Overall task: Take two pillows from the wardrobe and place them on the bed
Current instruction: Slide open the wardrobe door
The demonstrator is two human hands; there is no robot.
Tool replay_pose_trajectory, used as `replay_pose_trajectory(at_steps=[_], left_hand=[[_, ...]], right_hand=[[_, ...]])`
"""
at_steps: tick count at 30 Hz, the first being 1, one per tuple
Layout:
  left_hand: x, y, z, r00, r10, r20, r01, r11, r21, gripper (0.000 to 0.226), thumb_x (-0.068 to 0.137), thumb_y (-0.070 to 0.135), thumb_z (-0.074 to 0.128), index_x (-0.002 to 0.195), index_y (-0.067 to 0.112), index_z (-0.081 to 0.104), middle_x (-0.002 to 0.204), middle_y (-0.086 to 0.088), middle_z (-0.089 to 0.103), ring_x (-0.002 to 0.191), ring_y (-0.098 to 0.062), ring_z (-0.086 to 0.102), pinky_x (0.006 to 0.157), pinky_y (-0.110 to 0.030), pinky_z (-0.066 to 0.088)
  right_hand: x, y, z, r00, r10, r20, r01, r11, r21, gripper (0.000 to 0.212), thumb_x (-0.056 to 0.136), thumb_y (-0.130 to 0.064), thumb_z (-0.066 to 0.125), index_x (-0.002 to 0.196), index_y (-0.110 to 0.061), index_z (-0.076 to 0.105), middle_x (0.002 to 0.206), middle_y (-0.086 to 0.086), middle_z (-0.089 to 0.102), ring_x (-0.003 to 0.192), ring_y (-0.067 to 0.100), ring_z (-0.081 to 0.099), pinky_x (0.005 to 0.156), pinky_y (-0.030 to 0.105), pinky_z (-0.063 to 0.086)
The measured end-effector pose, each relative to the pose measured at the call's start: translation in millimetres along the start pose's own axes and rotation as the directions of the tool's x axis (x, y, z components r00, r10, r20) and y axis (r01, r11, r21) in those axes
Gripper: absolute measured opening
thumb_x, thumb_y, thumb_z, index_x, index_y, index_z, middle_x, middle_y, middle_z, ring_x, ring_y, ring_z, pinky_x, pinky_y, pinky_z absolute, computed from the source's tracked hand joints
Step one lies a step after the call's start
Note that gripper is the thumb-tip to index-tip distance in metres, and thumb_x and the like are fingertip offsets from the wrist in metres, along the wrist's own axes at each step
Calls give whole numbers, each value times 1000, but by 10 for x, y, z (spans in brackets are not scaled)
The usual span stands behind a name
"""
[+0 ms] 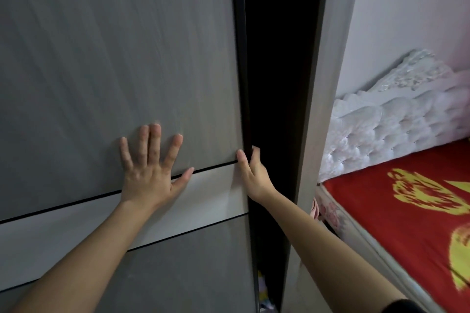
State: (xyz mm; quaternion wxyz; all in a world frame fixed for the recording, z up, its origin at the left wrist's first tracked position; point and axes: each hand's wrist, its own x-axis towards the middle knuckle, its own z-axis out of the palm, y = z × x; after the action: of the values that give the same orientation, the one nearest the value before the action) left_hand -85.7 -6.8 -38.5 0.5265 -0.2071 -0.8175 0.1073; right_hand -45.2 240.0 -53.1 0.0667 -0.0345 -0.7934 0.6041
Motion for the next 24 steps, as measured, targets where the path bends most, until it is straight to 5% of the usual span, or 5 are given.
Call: replay_pose_trajectory(at_steps=[11, 24], left_hand=[[-29, -115, -141, 997, -15, 75, 22, 995, -98, 81, 89, 64, 43, 155, 27, 12, 160, -9, -25, 149, -27, -18, 116, -61, -10], [-560, -977, -256, 996, -52, 74, 56, 996, -65, 76, 93, 63, 37, 154, 29, 8, 159, -6, -27, 149, -25, -18, 117, -60, -8]], right_hand=[[-154, -125, 384, 962, -5, -274, 27, 996, 79, 66, 100, -54, 33, 152, -18, 17, 151, 9, 40, 138, 28, 40, 107, 34, 32], [-364, -250, 1270, 983, -64, -173, 51, 996, -76, 63, 97, -62, 26, 150, -28, 17, 143, 7, 51, 127, 27, 51, 105, 50, 42]])
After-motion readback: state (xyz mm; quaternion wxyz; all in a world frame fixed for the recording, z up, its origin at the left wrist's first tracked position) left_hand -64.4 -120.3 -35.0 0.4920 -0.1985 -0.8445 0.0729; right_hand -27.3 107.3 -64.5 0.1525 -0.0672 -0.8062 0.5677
